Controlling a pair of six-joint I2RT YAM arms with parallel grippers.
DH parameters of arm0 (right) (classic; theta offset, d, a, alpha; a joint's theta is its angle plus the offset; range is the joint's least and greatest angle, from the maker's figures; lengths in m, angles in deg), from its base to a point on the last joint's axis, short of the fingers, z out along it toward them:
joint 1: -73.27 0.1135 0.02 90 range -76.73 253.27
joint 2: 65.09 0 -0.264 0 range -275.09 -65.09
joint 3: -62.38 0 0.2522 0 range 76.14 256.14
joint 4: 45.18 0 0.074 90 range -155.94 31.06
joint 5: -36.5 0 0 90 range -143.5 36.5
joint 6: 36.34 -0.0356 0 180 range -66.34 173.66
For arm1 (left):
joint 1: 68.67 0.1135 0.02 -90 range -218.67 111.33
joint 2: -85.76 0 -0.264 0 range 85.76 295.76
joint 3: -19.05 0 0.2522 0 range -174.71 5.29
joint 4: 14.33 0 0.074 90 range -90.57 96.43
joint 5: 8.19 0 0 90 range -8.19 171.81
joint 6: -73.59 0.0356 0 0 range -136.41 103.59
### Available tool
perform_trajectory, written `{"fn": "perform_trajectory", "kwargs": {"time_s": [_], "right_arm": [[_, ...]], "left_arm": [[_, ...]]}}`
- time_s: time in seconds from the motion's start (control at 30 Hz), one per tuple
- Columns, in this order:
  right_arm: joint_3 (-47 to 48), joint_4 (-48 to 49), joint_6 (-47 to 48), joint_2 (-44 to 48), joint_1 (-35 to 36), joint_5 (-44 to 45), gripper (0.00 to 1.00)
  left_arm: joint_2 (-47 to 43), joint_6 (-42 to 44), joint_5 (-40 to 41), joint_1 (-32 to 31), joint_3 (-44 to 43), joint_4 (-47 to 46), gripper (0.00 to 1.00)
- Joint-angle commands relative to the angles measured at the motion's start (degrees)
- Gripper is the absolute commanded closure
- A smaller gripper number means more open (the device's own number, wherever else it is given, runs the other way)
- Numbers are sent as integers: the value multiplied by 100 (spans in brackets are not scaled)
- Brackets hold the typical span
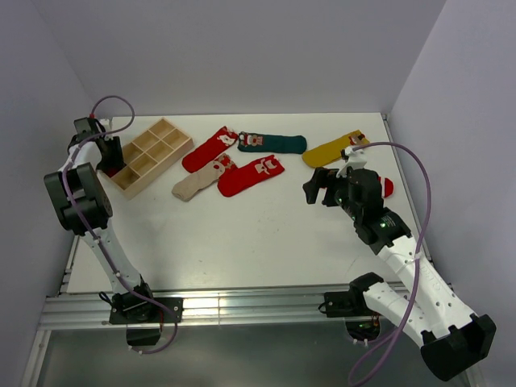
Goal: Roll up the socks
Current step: Place the sock in the storage box.
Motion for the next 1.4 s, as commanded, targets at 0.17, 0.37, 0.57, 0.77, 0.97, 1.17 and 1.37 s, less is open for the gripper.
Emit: {"fn": "perform_trajectory", "kwargs": {"time_s": [0.17, 0.37, 0.57, 0.77, 0.97, 1.17, 1.37], "right_arm": [[-35, 248, 146, 106, -16, 50, 3], [-62, 275, 129, 124, -16, 24, 3], [-79, 275, 137, 133, -16, 41, 3], [-88, 257, 137, 124, -16, 50, 3], [-88, 266, 155, 115, -16, 50, 3], [-79, 257, 137, 106, -16, 24, 3], [-70, 213, 146, 141, -16, 50, 4]], "left_arm": [[-1004, -432, 94, -107, 316, -807, 43], [-1172, -617, 234, -107, 572, -1249, 52], [-1050, -670, 209, -89, 800, -1715, 59], [-680, -907, 200, -54, 748, -1760, 63], [-460, -880, 235, 16, 844, -1549, 69], [-522, -960, 129, 121, 1169, -1549, 82], [-425, -969, 33, 148, 1213, -1267, 100]]}}
